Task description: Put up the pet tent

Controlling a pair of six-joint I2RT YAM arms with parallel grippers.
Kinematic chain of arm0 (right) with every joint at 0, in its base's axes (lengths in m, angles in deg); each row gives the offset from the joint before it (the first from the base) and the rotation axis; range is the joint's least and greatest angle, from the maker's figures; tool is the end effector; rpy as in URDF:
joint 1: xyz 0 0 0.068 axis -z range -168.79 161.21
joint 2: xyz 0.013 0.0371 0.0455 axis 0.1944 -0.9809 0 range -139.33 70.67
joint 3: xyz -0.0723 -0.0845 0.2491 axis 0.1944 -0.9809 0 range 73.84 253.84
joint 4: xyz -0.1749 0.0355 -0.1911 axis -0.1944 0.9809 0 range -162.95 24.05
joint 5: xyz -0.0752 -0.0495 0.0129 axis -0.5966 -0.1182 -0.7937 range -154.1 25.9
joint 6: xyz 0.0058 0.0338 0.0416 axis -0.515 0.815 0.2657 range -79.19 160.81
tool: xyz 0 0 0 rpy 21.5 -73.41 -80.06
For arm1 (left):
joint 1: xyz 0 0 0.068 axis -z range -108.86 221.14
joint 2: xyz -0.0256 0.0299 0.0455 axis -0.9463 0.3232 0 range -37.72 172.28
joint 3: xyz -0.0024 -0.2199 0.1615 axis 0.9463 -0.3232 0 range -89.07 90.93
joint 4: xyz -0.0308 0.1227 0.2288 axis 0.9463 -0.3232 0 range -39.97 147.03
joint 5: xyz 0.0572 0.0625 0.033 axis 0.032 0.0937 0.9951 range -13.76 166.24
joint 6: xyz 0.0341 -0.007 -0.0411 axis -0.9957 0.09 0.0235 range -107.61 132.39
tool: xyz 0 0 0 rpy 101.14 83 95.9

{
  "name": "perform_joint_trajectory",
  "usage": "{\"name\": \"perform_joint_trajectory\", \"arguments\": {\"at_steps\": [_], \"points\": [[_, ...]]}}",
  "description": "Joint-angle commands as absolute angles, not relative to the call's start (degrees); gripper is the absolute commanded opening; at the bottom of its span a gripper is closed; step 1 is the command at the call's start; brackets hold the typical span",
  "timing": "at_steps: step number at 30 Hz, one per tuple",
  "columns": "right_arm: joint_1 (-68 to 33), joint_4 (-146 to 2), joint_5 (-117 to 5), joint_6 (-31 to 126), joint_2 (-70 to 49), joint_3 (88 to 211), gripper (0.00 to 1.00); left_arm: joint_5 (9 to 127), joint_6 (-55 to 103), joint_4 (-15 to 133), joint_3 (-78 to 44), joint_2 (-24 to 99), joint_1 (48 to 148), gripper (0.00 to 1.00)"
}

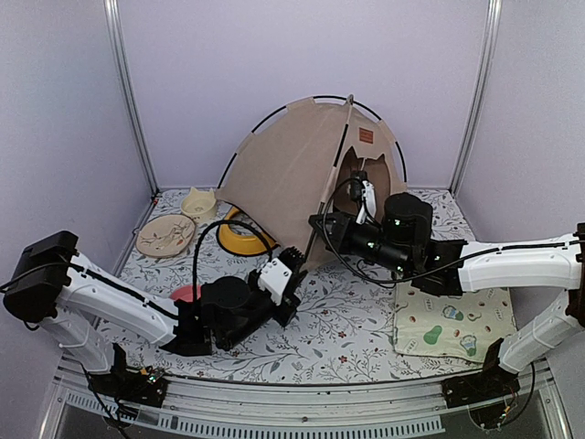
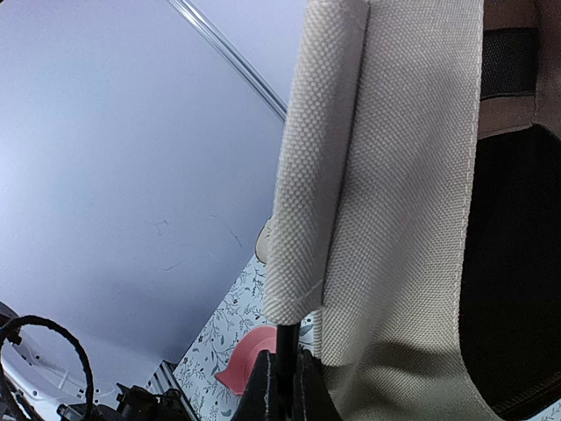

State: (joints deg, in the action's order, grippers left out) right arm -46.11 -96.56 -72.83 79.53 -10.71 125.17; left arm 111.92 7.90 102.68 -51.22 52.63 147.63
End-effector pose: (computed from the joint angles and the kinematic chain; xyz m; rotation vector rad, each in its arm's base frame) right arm 0.1834 0.2757 0.2915 -0.1706 1.8049 1.1091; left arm 0.0950 -0.3068 0.2075 0.7003 1.5329 -0.4229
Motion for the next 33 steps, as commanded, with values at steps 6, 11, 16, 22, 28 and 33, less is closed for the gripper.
{"name": "perform_joint_trajectory", "arguments": {"at_steps": [6,11,16,22,28,33], "points": [[-43.9,-97.4,-78.6,78.3,-9.4,126.4,0.00,107.9,8.1,101.4,-51.2,51.9,150.7,0.00],[-44.0,-97.0,-76.9,78.2,-9.9,126.4,0.00,108.5,9.7,100.1,-50.3,51.5,150.0,0.00],[-43.9,-96.9,-75.7,79.0,-10.1,125.4,0.00,107.9,12.5,97.4,-49.2,50.3,148.1,0.00],[-44.0,-96.8,-75.9,79.7,-9.4,124.0,0.00,106.7,13.1,96.6,-48.5,49.9,147.0,0.00],[-43.9,-96.3,-75.6,79.5,-9.3,123.9,0.00,105.9,15.5,95.7,-48.5,49.2,146.0,0.00],[-44.0,-95.7,-75.8,79.2,-9.5,123.6,0.00,104.4,15.4,95.7,-48.5,48.4,145.9,0.00]]}}
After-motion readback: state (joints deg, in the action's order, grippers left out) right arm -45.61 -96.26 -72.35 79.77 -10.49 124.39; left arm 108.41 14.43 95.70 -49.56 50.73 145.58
